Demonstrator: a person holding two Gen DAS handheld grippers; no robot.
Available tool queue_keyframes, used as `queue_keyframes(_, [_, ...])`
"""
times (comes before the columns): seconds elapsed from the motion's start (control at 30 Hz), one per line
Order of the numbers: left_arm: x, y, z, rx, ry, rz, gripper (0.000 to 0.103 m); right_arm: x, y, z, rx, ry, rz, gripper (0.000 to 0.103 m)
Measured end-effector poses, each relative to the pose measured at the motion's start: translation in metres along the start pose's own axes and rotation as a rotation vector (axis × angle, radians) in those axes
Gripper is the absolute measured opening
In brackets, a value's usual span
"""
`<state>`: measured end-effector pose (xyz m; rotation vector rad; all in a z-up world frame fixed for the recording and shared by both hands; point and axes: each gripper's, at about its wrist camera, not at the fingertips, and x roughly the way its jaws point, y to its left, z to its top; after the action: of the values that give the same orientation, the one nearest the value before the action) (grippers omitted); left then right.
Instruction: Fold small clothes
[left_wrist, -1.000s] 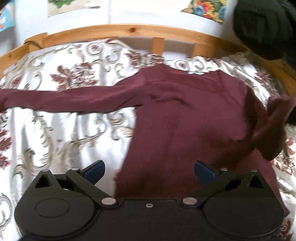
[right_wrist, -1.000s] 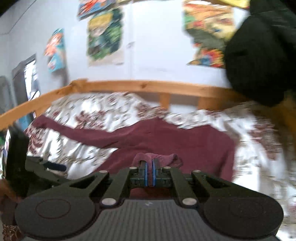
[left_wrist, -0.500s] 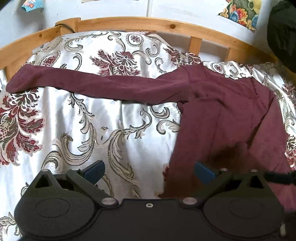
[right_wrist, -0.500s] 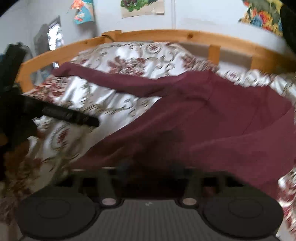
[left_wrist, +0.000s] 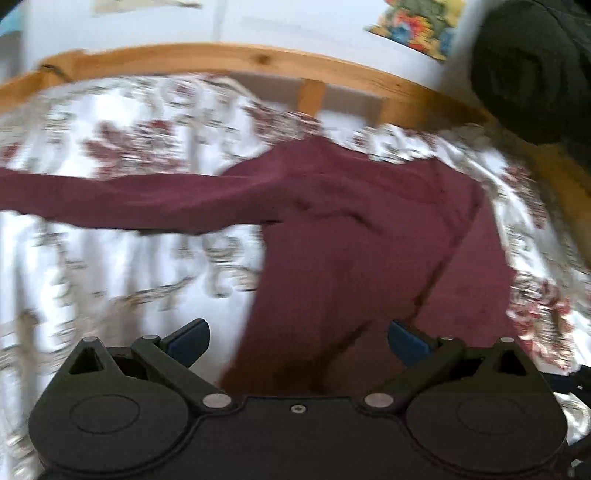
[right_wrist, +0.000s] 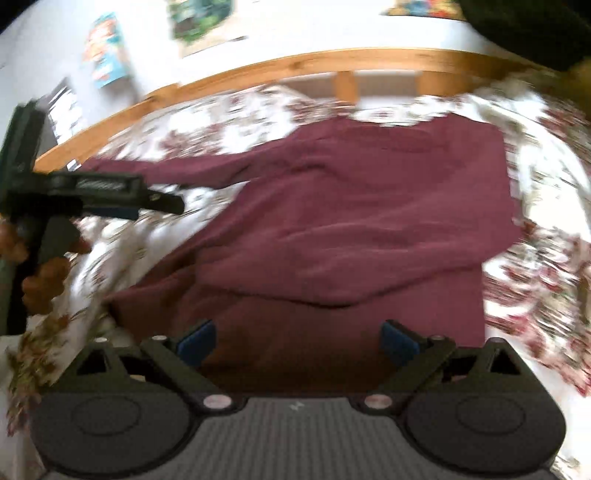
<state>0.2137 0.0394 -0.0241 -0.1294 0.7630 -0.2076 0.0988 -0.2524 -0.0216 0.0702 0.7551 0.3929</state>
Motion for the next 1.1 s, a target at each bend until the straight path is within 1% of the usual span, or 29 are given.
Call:
queue_keyframes(0.07, [0.019, -0.004, 0.006, 0.026, 0.057, -0.095, 0.102, -0.004, -0.015, 0.000, 0.058, -0.009, -0.019, 0.098])
queue_keyframes(0.1, [0.027, -0.007, 0.007, 0.039, 0.076, -0.122, 0.100, -0.006, -0.020, -0.001, 0.075, -0.011, -0.028, 0.098])
queue_keyframes(0.13, [0.036, -0.010, 0.007, 0.055, 0.093, -0.142, 0.099, -0.008, -0.026, -0.001, 0.087, -0.016, -0.035, 0.098])
queue_keyframes(0.23, [0.060, -0.017, 0.006, 0.048, 0.144, -0.183, 0.087, -0.010, -0.034, -0.003, 0.107, -0.033, -0.044, 0.099])
queue_keyframes(0.3, [0.073, -0.020, 0.006, 0.019, 0.173, -0.218, 0.071, -0.012, -0.038, -0.002, 0.121, -0.044, -0.048, 0.099])
queue_keyframes(0.33, [0.076, -0.021, 0.005, -0.002, 0.182, -0.245, 0.066, -0.012, -0.041, -0.002, 0.129, -0.048, -0.050, 0.100])
queue_keyframes(0.4, [0.079, -0.022, 0.003, -0.043, 0.183, -0.307, 0.040, -0.013, -0.048, -0.003, 0.149, -0.054, -0.056, 0.100])
queue_keyframes(0.43, [0.078, -0.024, 0.002, -0.046, 0.174, -0.321, 0.034, -0.013, -0.051, -0.003, 0.158, -0.056, -0.058, 0.100])
queue_keyframes(0.5, [0.072, -0.031, 0.002, -0.016, 0.141, -0.320, 0.006, -0.012, -0.053, -0.004, 0.174, -0.060, -0.061, 0.100])
queue_keyframes(0.57, [0.056, -0.038, 0.001, 0.037, 0.080, -0.303, 0.003, -0.010, -0.057, -0.005, 0.191, -0.063, -0.063, 0.100])
queue_keyframes(0.6, [0.046, -0.041, 0.000, 0.070, 0.043, -0.305, 0.000, -0.009, -0.058, -0.004, 0.199, -0.065, -0.063, 0.100])
queue_keyframes(0.63, [0.036, -0.045, -0.002, 0.106, 0.009, -0.313, 0.000, -0.009, -0.059, -0.005, 0.202, -0.066, -0.061, 0.100])
queue_keyframes(0.7, [0.023, -0.049, -0.005, 0.139, -0.011, -0.344, 0.000, -0.007, -0.061, -0.005, 0.209, -0.067, -0.060, 0.100])
queue_keyframes(0.77, [0.012, -0.049, -0.011, 0.162, 0.007, -0.382, 0.000, -0.005, -0.063, -0.005, 0.216, -0.063, -0.062, 0.101])
queue_keyframes(0.83, [0.007, -0.051, -0.017, 0.183, 0.015, -0.381, 0.000, -0.003, -0.063, -0.007, 0.223, -0.056, -0.065, 0.101])
queue_keyframes(0.87, [0.007, -0.052, -0.017, 0.186, 0.011, -0.364, 0.016, -0.003, -0.063, -0.008, 0.228, -0.053, -0.068, 0.101])
queue_keyframes(0.9, [0.009, -0.051, -0.016, 0.183, 0.004, -0.336, 0.039, -0.002, -0.064, -0.008, 0.233, -0.050, -0.070, 0.101])
queue_keyframes(0.93, [0.012, -0.050, -0.014, 0.168, 0.006, -0.310, 0.050, -0.001, -0.064, -0.009, 0.237, -0.046, -0.072, 0.101])
queue_keyframes(0.97, [0.018, -0.048, -0.010, 0.138, 0.014, -0.290, 0.066, -0.001, -0.064, -0.009, 0.238, -0.044, -0.073, 0.101])
queue_keyframes(1.0, [0.023, -0.044, -0.007, 0.106, 0.022, -0.282, 0.069, -0.002, -0.063, -0.010, 0.238, -0.044, -0.074, 0.101])
queue_keyframes(1.07, [0.039, -0.035, 0.000, 0.028, 0.051, -0.274, 0.068, -0.003, -0.062, -0.010, 0.234, -0.047, -0.073, 0.101])
queue_keyframes(1.1, [0.049, -0.032, 0.003, -0.006, 0.076, -0.272, 0.065, -0.004, -0.062, -0.010, 0.233, -0.050, -0.072, 0.101])
